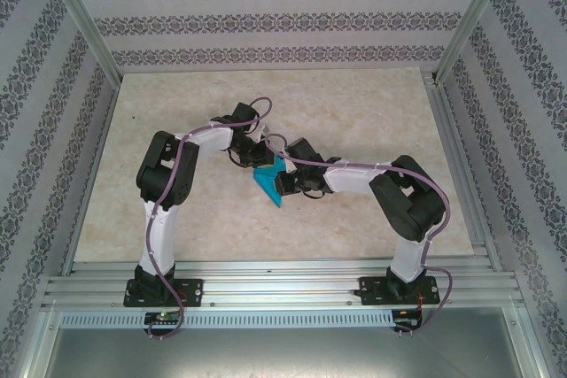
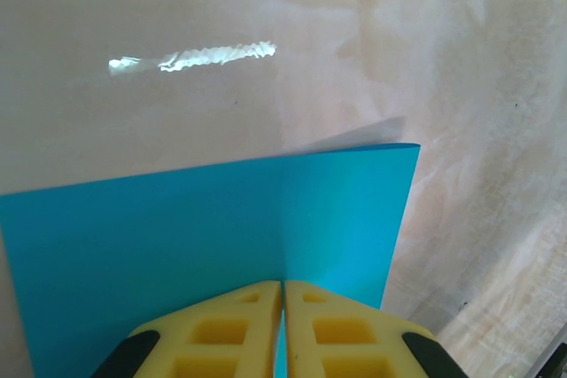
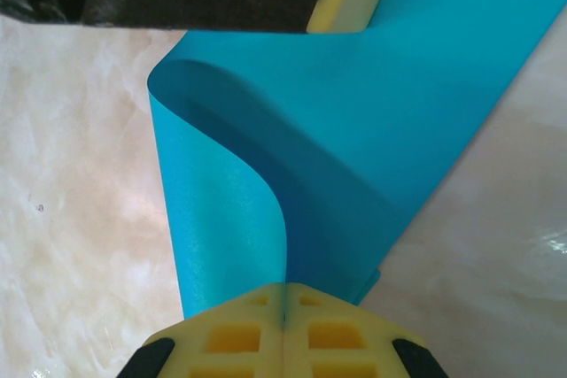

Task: Fold a paper plane with a square sheet of paper (fold left side to right side)
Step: Third fold the triangle at the center of the table.

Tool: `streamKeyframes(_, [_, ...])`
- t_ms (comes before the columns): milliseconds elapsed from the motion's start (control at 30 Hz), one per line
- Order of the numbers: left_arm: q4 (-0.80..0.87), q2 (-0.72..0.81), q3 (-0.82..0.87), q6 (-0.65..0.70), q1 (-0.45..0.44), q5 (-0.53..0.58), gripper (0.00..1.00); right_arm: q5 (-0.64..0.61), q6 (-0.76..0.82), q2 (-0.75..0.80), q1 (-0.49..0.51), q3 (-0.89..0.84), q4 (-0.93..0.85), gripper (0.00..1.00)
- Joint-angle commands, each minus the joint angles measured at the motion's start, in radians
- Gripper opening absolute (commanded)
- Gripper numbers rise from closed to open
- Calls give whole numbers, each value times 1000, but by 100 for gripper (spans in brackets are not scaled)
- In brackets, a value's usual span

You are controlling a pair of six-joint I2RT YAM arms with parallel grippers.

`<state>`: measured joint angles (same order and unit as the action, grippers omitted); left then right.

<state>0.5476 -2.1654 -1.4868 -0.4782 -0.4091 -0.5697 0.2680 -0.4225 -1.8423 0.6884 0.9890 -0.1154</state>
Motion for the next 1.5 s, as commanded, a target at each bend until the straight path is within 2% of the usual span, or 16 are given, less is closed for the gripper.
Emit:
streamKeyframes(0, [54,-61,5,16,-26,42,13,17,-13,-21,-8,-4,32,0])
streamKeyframes(433, [54,-61,5,16,-28,42,12,50,-38,-12,0,-21,58,0])
streamKeyframes(1467, [49,-64,12,12,-29,45,12,-5,-45,0,20,-34,25,0])
